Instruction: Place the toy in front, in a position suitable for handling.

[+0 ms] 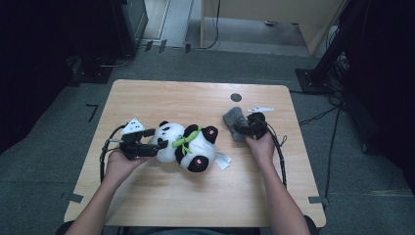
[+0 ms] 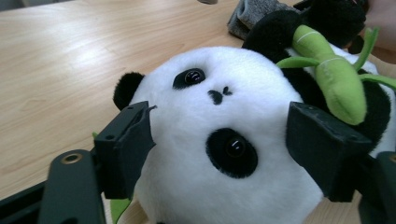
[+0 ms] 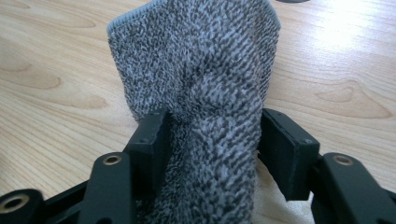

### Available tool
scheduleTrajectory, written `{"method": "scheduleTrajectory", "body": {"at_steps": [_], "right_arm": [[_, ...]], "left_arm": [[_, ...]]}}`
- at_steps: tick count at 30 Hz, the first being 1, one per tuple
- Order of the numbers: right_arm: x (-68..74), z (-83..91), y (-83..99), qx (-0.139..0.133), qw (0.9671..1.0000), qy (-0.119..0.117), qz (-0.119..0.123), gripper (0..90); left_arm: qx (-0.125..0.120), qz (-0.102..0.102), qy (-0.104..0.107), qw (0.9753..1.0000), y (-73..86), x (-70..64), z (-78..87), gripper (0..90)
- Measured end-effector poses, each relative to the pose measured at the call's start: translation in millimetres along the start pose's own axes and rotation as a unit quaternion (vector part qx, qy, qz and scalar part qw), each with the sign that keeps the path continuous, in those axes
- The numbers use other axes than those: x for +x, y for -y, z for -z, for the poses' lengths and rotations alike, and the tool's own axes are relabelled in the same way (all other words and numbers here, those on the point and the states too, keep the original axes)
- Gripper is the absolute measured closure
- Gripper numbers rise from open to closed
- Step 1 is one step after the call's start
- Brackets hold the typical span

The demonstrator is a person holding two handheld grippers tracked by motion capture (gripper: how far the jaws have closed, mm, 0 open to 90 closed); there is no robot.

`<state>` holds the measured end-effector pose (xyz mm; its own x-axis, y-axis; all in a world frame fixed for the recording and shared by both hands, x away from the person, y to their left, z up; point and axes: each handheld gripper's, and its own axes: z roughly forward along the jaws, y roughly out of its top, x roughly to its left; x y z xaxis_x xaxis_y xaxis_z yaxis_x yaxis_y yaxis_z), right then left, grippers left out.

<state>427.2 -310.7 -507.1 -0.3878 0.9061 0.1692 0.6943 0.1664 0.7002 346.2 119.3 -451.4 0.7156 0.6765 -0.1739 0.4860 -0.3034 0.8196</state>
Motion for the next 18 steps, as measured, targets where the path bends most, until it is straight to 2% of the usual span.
{"method": "scheduleTrajectory", "body": {"at_steps": [5,8,10,12,15,18], "right_arm": [[0.2,-0.2,0.4,0.002,1.0000,-0.002,0.003,48.9],[-0.2,-0.6,1.0,0.001,1.0000,-0.007,-0.003,51.4],[0.2,-0.9,1.3,0.001,1.0000,-0.009,-0.002,53.1],[0.5,-1.0,1.3,0.001,0.9999,-0.011,0.001,54.5],[1.1,-1.1,1.3,0.003,0.9999,-0.012,0.001,58.1],[2.3,0.0,0.6,0.006,0.9999,-0.014,-0.001,67.2]], "left_arm": [[-0.004,0.016,0.019,0.9997,3.8,7.5,-3.4,18.1],[0.000,0.025,0.031,0.9992,6.7,9.9,-4.6,16.9],[0.001,0.033,0.033,0.9989,8.4,10.7,-5.2,16.7],[-0.001,0.032,0.027,0.9991,11.3,10.3,-6.8,16.7],[-0.011,0.032,0.030,0.9990,16.1,9.8,-7.6,16.9],[-0.013,0.040,0.036,0.9985,18.8,11.3,-7.3,16.9]]}}
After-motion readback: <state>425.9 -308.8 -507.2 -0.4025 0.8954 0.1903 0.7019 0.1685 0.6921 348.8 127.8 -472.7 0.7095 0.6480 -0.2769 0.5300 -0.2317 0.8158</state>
